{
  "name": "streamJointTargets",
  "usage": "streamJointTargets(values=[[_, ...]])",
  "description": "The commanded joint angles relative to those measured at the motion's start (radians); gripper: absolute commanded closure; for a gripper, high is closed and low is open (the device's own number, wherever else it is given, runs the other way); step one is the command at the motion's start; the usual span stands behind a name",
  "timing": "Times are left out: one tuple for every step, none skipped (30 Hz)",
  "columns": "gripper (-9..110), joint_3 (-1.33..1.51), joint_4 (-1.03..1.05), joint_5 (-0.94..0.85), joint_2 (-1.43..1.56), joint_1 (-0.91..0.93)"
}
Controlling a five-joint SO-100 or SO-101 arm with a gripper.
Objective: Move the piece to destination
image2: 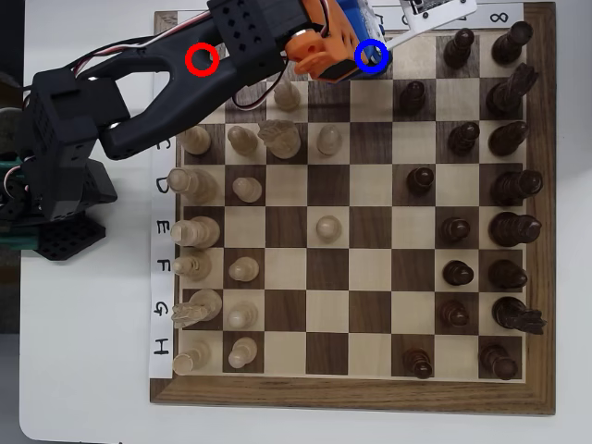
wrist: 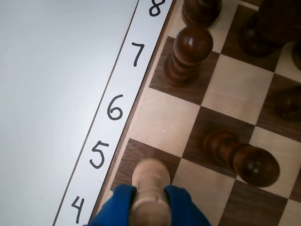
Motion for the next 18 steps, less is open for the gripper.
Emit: streamJointTargets(values=[[89,-0.150,-0.018,0.555,0.040,-0.031],[88,-0.149,-0.021,0.555,0.044,-0.034],[87,-0.149,-0.021,0.558,0.049,-0.035],[85,-0.149,-0.020,0.555,0.055,-0.038],[83,-0.149,-0.020,0.549,0.060,-0.041],[82,-0.149,-0.020,0.546,0.066,-0.043],[81,-0.149,-0.020,0.545,0.072,-0.044],[80,-0.149,-0.018,0.541,0.078,-0.044],[79,-0.149,-0.018,0.538,0.083,-0.046],[78,-0.149,-0.018,0.538,0.087,-0.048],[78,-0.147,-0.018,0.537,0.094,-0.049],[78,-0.147,-0.018,0.535,0.100,-0.051],[78,-0.146,-0.018,0.535,0.107,-0.052],[78,-0.140,-0.018,0.534,0.117,-0.054],[78,-0.133,-0.018,0.531,0.127,-0.054],[78,-0.130,-0.015,0.529,0.138,-0.054],[78,-0.129,-0.009,0.528,0.150,-0.054],[78,-0.124,-0.003,0.525,0.166,-0.054]])
